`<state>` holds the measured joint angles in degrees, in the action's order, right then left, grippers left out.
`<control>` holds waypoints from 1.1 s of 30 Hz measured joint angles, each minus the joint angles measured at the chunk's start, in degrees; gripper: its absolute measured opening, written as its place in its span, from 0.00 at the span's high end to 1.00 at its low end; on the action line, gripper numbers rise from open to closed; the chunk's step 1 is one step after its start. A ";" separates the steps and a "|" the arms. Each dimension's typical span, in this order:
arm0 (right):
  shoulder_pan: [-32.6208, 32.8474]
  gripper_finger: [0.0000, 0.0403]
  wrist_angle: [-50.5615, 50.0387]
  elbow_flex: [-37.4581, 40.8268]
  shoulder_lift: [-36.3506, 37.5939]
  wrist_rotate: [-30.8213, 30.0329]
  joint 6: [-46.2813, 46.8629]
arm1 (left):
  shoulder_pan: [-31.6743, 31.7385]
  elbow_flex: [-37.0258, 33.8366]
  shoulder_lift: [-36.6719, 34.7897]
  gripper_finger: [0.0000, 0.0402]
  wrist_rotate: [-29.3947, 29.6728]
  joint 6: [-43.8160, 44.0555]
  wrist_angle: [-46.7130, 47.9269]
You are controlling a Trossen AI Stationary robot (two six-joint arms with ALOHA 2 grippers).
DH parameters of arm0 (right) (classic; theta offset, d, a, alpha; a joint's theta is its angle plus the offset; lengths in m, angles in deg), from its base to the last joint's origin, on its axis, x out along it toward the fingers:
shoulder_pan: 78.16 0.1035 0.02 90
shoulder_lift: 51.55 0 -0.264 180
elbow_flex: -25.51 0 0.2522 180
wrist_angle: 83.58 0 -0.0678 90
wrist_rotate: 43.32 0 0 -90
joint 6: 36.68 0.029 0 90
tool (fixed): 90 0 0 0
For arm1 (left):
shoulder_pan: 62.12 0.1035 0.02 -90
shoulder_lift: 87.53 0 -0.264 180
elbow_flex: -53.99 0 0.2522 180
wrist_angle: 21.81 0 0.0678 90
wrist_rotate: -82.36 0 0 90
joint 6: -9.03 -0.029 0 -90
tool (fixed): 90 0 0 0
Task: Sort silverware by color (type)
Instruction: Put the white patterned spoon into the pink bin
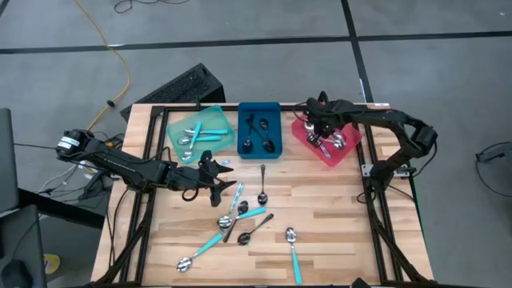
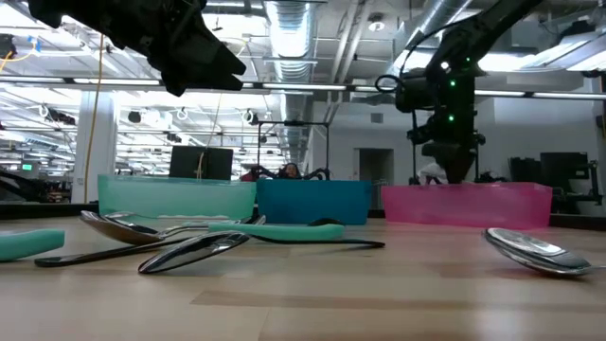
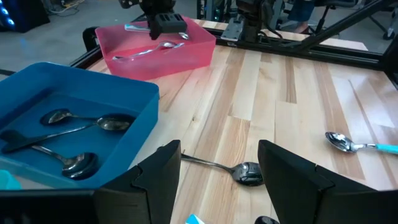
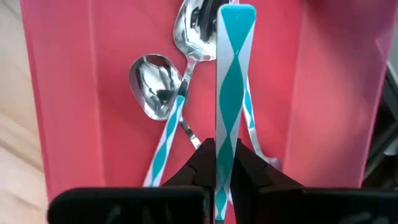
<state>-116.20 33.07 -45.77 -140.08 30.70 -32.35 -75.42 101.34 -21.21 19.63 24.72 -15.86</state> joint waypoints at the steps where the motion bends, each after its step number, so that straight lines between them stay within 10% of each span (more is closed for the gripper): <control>1: -0.68 0.89 0.43 0.00 0.00 1.11 -0.97 | 0.00 0.00 0.00 0.50 0.00 0.00 -0.02; 33: -3.02 0.83 22.01 12.02 -0.02 8.58 -4.77 | 0.00 0.00 0.00 0.50 1.01 1.51 0.59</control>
<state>-119.22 55.08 -33.75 -140.10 39.28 -37.12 -75.42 101.34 -21.21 20.64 26.22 -15.27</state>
